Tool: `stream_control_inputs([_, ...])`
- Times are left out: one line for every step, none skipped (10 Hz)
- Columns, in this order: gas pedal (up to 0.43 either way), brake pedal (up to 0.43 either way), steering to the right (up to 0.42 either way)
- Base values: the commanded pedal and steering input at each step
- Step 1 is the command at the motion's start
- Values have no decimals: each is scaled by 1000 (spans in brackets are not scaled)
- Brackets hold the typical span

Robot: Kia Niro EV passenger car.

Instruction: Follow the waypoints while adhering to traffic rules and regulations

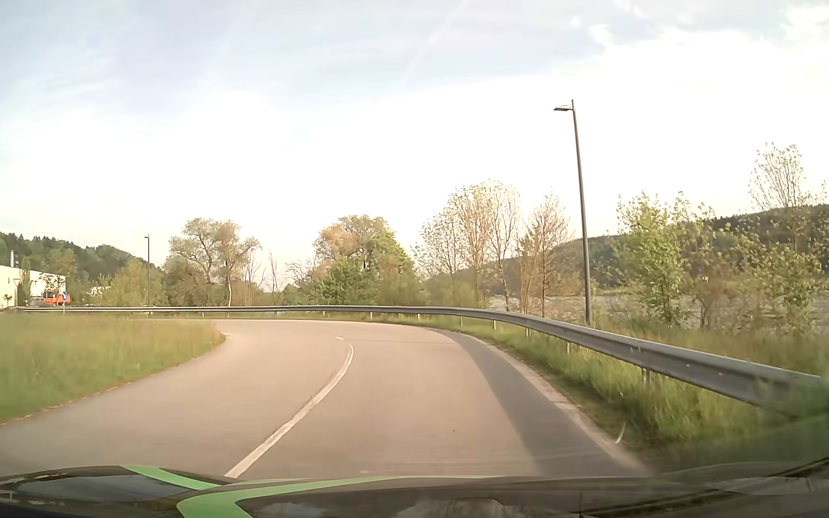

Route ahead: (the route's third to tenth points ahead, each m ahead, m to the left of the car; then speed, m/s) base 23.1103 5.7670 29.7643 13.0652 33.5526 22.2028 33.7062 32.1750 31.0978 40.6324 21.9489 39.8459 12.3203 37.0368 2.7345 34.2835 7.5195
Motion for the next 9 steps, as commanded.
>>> stream_control_inputs([209,0,17])
stream_control_inputs([177,0,7])
stream_control_inputs([169,0,-11])
stream_control_inputs([169,0,-24])
stream_control_inputs([169,0,-34])
stream_control_inputs([169,0,-38])
stream_control_inputs([169,0,-44])
stream_control_inputs([150,0,-51])
stream_control_inputs([138,0,-56])
